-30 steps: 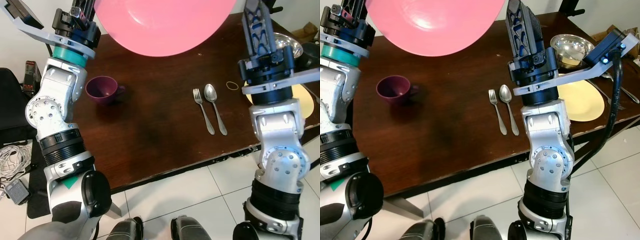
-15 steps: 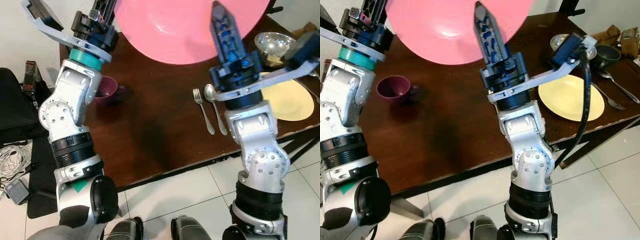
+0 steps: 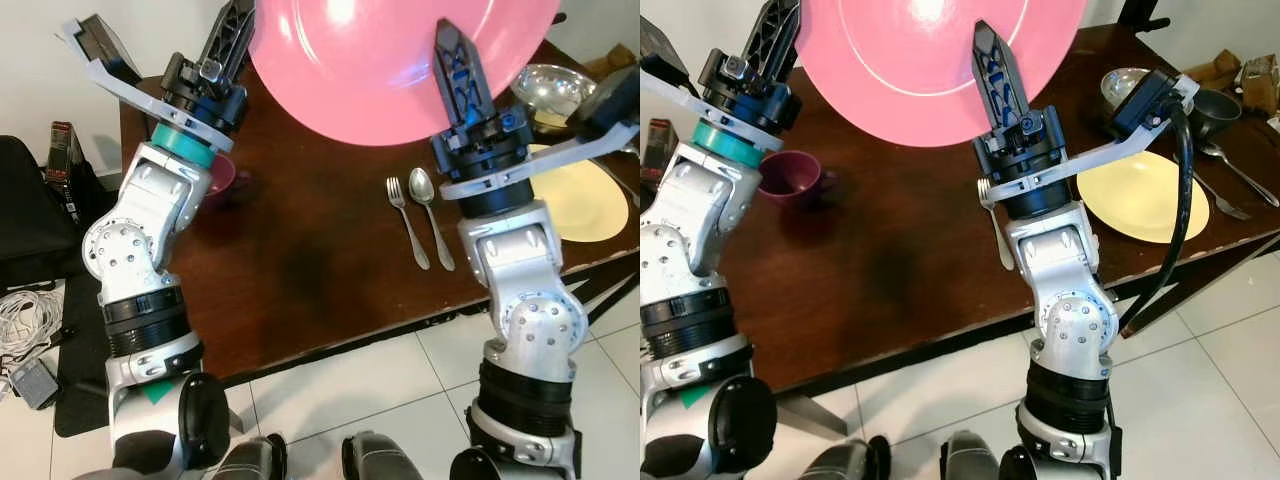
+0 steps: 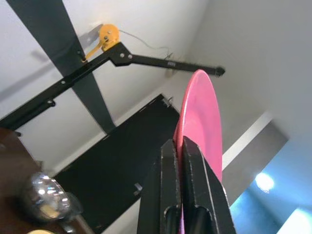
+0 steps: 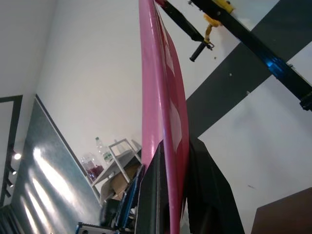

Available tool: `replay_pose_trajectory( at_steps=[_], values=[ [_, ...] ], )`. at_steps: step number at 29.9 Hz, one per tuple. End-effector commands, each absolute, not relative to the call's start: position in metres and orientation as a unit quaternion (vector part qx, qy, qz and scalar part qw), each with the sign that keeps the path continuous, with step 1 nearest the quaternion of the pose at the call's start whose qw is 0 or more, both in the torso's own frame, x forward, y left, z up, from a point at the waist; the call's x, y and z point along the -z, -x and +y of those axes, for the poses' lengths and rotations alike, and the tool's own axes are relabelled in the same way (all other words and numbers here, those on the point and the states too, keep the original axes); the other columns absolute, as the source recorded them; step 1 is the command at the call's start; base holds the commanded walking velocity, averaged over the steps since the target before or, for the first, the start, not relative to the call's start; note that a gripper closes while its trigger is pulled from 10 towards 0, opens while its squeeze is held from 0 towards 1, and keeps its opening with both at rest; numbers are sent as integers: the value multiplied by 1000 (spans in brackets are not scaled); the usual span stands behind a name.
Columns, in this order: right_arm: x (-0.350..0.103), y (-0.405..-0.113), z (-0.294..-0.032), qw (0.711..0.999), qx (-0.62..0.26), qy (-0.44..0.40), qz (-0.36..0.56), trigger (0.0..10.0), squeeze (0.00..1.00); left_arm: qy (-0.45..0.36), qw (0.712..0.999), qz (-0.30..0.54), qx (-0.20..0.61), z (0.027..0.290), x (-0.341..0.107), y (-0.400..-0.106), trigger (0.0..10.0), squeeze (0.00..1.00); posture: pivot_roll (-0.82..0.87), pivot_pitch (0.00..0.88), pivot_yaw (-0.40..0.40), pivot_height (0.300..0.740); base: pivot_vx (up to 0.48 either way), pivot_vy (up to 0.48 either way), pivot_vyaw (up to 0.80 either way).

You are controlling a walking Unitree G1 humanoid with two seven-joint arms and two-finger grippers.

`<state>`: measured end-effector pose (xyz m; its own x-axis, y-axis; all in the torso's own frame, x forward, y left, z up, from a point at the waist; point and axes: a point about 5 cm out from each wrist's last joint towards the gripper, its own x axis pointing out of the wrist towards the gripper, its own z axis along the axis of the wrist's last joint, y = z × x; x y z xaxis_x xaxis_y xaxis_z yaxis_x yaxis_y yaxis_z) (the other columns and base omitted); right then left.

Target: Setting the table

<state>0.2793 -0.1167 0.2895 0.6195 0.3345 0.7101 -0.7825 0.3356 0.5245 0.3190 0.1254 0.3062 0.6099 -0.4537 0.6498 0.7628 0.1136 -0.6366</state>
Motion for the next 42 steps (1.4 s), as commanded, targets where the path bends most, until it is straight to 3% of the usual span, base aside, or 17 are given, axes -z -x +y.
replay_pose_trajectory(
  at_steps=[1, 4, 5, 11, 12, 13, 14, 20, 23, 24, 27, 28, 30, 31, 32, 38, 42],
  values=[
    [-297, -275, -115, 764, -373, -456, -264, 0, 0, 512, 744, -127, 410, 121, -298, -320, 10000, 0, -132, 0, 64, 740, 0, 0, 0],
    [-296, -276, -116, 764, -370, -457, -265, 0, 0, 499, 752, -126, 411, 120, -297, -319, 10000, 0, -130, 0, 65, 740, 0, 0, 0],
    [-296, -276, -117, 764, -368, -458, -265, 0, 0, 486, 761, -125, 411, 118, -296, -317, 10000, 1000, -127, 0, 65, 740, 0, 0, 0],
    [-292, -277, -121, 770, -355, -460, -265, 0, 0, 459, 775, -121, 417, 116, -295, -313, 10000, 1000, -126, 0, 73, 740, 0, 0, 0],
    [-289, -277, -125, 775, -343, -459, -267, 0, 0, 446, 781, -116, 421, 119, -293, -311, 10000, 796, -126, 0, 77, 740, 0, 0, 0],
    [-289, -277, -125, 775, -343, -459, -267, 0, 0, 446, 781, -116, 421, 119, -293, -311, 10000, 796, -126, 0, 77, 740, 0, 0, 0],
    [-288, -276, -132, 776, -331, -462, -274, 0, 0, 436, 787, -110, 423, 125, -290, -307, 10000, 0, -122, 0, 79, 740, 0, 0, 0],
    [-284, -268, -153, 784, -300, -459, -291, 0, 0, 395, 808, -86, 428, 143, -276, -296, 10000, 0, -117, 0, 90, 740, 0, 0, 0],
    [-274, -264, -169, 815, -254, -434, -289, 0, 0, 367, 825, -71, 423, 155, -268, -288, 10000, 0, -106, 3, 92, 740, 0, 0, 0],
    [-263, -261, -177, 850, -217, -393, -275, 10000, 0, 327, 851, -59, 406, 156, -261, -288, 10000, 0, -104, 12, 95, 740, 0, 0, 0],
    [-263, -261, -177, 850, -217, -393, -275, 10000, 0, 327, 851, -59, 406, 156, -261, -288, 10000, 0, -104, 12, 95, 740, 0, 0, 0],
    [-255, -258, -181, 873, -192, -363, -263, 10000, 0, 296, 868, -50, 395, 157, -255, -288, 10000, 0, -104, 12, 95, 740, 0, 0, 0],
    [-228, -258, -181, 952, -104, -197, -209, 10000, 0, 125, 939, -37, 320, 136, -227, -300, 10000, 0, -124, 12, 117, 740, 0, 0, 0],
    [-228, -258, -181, 952, -104, -197, -209, 10000, 0, 125, 939, -37, 320, 136, -227, -300, 10000, 0, -124, 12, 117, 740, 0, 0, 0],
    [-219, -258, -178, 967, -87, -141, -195, 10000, 0, 46, 954, -48, 291, 126, -217, -303, 10000, 0, -125, 13, 118, 740, 0, 0, 0],
    [-212, -260, -172, 972, -83, -117, -186, 10000, 0, -37, 969, -77, 231, 108, -200, -307, 10000, 0, -129, 13, 114, 740, 0, 0, 0],
    [-213, -264, -171, 971, -81, -119, -189, 10000, 0, -37, 975, -71, 207, 105, -193, -308, 10000, 0, -126, 14, 105, 740, 0, 0, 0]
  ],
)
